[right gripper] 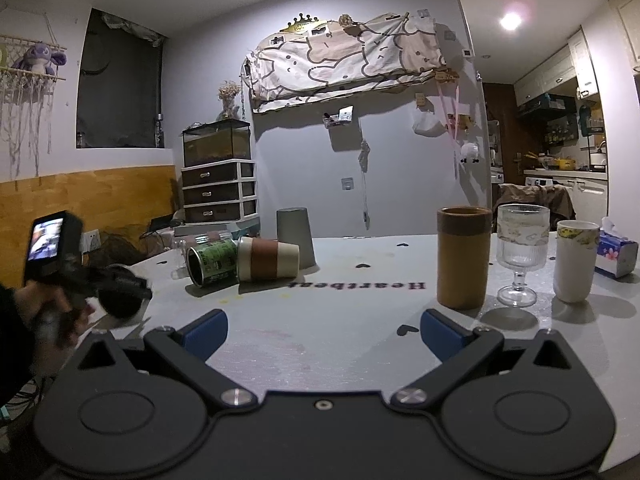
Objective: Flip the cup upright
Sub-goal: 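Lift the cream cup with the left tool while the right tool approaches it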
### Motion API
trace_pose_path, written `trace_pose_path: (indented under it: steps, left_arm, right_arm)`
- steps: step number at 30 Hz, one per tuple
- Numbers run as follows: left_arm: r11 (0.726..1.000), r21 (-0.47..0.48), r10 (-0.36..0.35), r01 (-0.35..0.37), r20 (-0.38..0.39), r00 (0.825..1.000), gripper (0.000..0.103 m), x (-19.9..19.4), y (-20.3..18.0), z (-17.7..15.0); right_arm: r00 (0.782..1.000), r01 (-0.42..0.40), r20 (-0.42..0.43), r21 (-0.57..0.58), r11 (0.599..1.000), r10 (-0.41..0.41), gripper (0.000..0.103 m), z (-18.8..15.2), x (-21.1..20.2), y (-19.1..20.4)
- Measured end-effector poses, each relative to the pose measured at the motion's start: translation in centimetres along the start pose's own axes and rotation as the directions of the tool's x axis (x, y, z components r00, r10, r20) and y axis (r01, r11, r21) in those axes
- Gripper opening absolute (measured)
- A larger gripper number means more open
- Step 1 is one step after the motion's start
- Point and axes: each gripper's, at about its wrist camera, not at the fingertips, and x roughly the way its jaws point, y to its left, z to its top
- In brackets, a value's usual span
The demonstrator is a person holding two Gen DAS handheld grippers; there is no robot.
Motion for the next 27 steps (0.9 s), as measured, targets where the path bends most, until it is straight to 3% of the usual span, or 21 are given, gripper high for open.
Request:
trace_pose_path:
  steps: [5,8,16,19,23,27]
  left_arm:
    - [0.994,0.005,-0.106,0.106,0.004,0.994,0.085,-3.4,-1.7,-2.6]
    - [0.980,0.027,-0.197,0.197,-0.002,0.980,0.085,-5.1,-3.8,-3.9]
    - [0.894,0.154,-0.426,0.420,0.007,0.905,0.085,-7.8,-11.5,-6.7]
    - [0.874,0.191,-0.456,0.448,-0.003,0.890,0.085,-8.0,-13.2,-7.9]
    - [0.867,0.230,-0.454,0.441,0.006,0.891,0.085,-7.9,-13.9,-8.5]
    - [0.860,0.255,-0.462,0.442,0.020,0.887,0.086,-8.1,-14.0,-9.0]
  right_arm:
    - [1.000,0.008,-0.005,0.009,1.000,-0.008,0.103,0.0,0.1,-0.1]
    - [1.000,0.014,-0.009,0.015,1.000,-0.014,0.103,0.1,0.1,-0.3]
    - [0.996,0.012,-0.091,0.060,0.998,-0.006,0.103,1.6,2.5,-0.9]
    - [0.990,-0.010,-0.138,0.109,0.994,0.025,0.103,3.0,4.8,-1.4]
    - [0.974,-0.023,-0.223,0.123,0.992,0.051,0.103,4.5,9.7,-1.0]
    - [0.919,-0.110,-0.364,0.136,0.985,0.152,0.103,4.6,14.9,0.2]
